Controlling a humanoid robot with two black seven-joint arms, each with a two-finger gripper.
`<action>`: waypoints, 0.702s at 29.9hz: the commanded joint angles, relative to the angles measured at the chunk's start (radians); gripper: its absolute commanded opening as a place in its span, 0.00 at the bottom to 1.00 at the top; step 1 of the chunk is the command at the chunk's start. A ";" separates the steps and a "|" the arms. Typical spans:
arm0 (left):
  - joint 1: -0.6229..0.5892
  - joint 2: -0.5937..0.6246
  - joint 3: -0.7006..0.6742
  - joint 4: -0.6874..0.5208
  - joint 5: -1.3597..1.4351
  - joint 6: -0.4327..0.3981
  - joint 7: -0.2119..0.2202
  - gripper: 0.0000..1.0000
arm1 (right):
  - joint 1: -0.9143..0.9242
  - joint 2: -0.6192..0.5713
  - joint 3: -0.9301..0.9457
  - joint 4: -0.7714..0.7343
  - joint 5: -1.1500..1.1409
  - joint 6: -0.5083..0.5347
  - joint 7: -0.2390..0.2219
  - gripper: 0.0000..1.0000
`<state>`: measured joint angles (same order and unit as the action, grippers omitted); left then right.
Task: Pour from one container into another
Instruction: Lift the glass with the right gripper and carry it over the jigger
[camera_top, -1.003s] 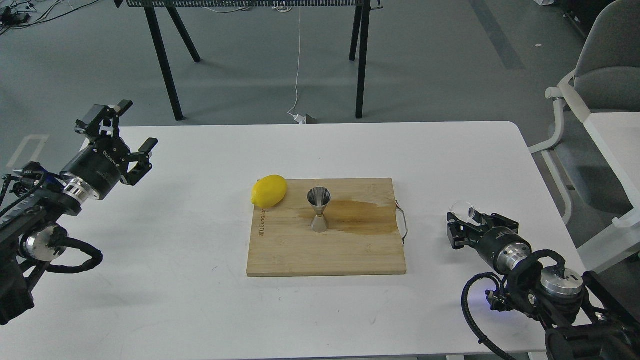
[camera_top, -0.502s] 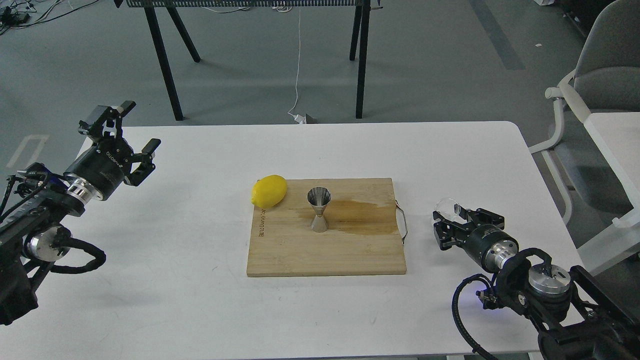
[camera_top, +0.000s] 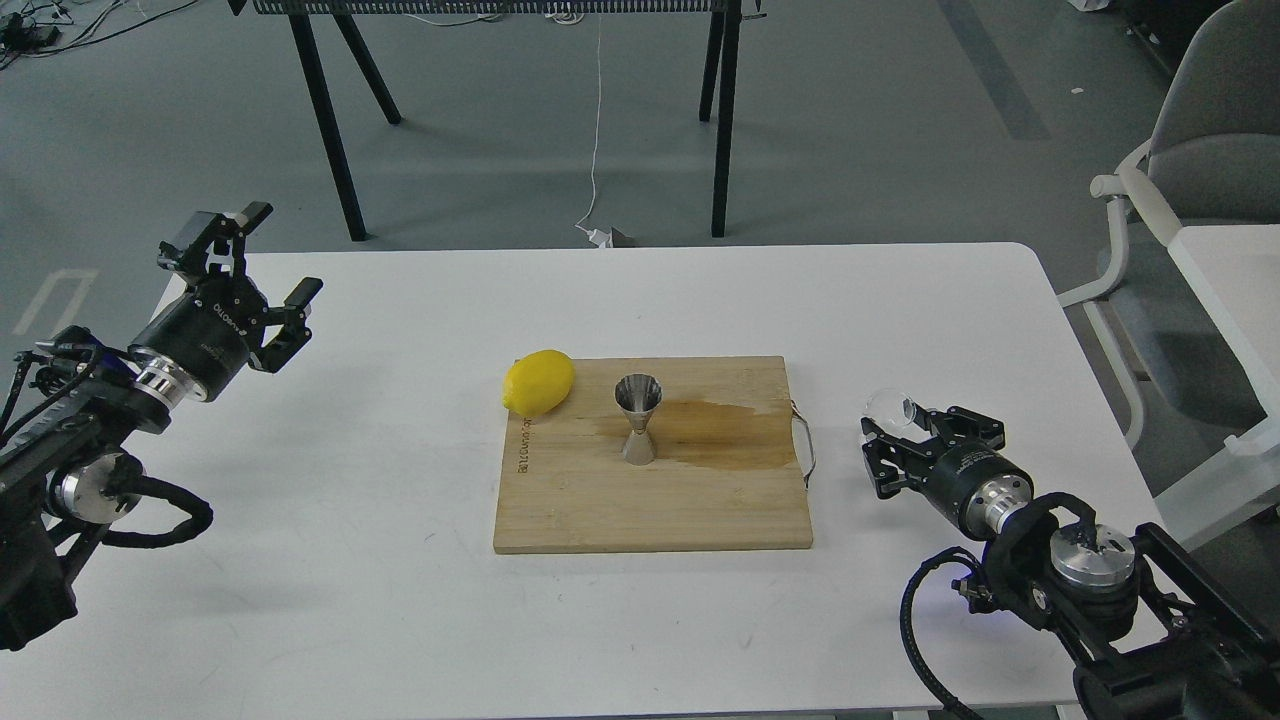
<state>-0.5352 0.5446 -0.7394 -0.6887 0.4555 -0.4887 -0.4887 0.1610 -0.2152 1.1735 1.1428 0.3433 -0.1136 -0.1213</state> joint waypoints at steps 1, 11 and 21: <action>0.001 -0.002 0.000 0.000 0.000 0.000 0.000 0.99 | 0.011 0.002 -0.002 0.015 -0.010 0.000 -0.001 0.41; 0.000 -0.014 -0.001 0.000 -0.001 0.000 0.000 0.99 | 0.094 0.004 -0.095 0.031 -0.044 -0.012 -0.001 0.40; 0.000 -0.023 -0.008 0.000 -0.005 0.000 0.000 0.99 | 0.196 0.007 -0.184 0.017 -0.106 -0.015 -0.001 0.40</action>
<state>-0.5352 0.5278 -0.7442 -0.6887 0.4511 -0.4887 -0.4887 0.3331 -0.2119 1.0135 1.1612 0.2504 -0.1288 -0.1228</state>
